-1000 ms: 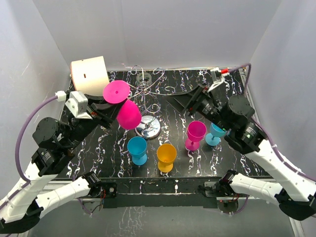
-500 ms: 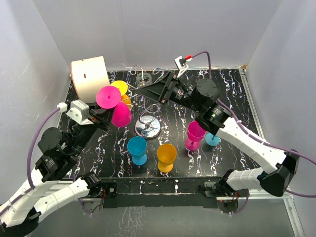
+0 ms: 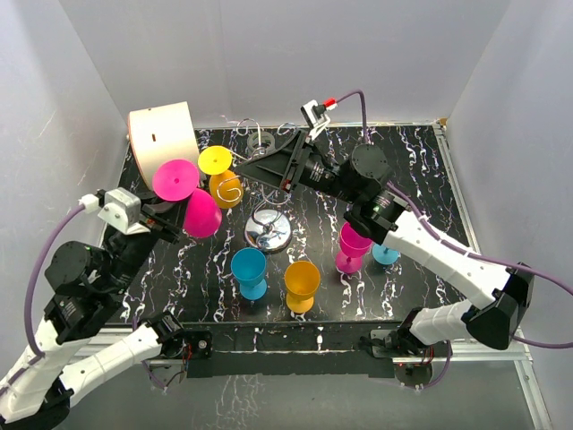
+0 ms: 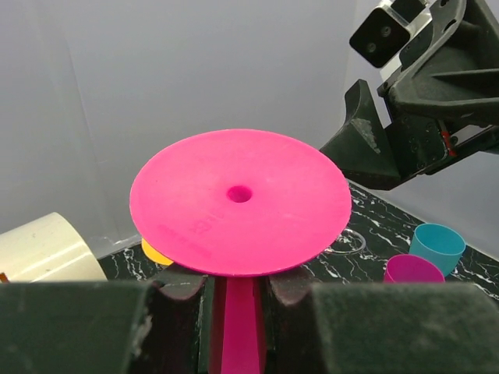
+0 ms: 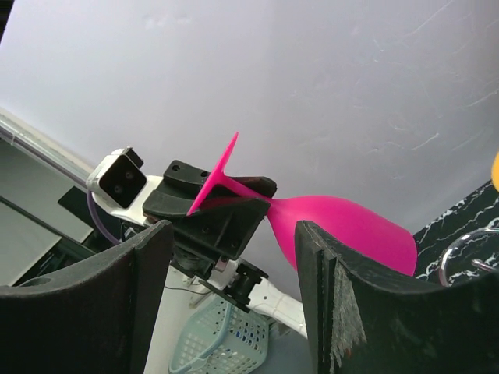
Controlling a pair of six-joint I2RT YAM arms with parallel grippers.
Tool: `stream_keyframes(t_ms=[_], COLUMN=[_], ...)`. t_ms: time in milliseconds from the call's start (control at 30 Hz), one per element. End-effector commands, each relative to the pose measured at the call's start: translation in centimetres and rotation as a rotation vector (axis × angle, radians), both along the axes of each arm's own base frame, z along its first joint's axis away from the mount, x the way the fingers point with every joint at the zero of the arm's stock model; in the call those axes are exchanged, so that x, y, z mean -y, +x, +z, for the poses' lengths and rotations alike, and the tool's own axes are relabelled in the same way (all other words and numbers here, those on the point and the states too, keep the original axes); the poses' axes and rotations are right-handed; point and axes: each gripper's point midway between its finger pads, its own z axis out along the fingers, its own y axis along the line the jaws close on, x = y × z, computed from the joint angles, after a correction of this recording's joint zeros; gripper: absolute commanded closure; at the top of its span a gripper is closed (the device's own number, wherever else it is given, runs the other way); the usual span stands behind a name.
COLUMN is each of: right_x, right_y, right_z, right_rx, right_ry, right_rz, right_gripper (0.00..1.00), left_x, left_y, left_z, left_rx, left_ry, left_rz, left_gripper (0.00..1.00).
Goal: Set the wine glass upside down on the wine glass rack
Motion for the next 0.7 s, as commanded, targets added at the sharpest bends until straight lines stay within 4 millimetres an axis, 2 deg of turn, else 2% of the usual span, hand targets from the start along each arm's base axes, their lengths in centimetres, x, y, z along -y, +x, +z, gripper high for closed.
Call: stream_keyframes(t_ms=[0,200,333,500,667], right_x=[0.5,-0.9,-1.9,-3.4,-4.0], right_y=[-2.3,-3.3,-3.2,-2.1,-0.6], right_z=[4.7,4.6,3.9,1.5,-0.6], right_rx=[0.098,0.087,0.053,-0.023,-0.078], right_ry=[0.103,0.085,0.056,-0.043,-0.135], right_rz=[0.034,0.058,0.071,0.065,0.007], right_gripper=[0.39,0.39,0.39,0.42,0.45], left_x=[-1.8,-2.0,-1.6,-0.2,0.3], left_y=[-0.8,-0.2,0.4,0.7,1.0], left_z=[0.8,-1.8,-3.3,-4.7,-5.1], left_rx=[0.007,-0.035,-0.051,-0.046,-0.028], left_ry=[0.025,0.117,0.158,0.179,0.176], left_rz=[0.036,0.07,0.075,0.039,0.028], left_gripper=[1.0,1.0,1.0,1.0,1.0])
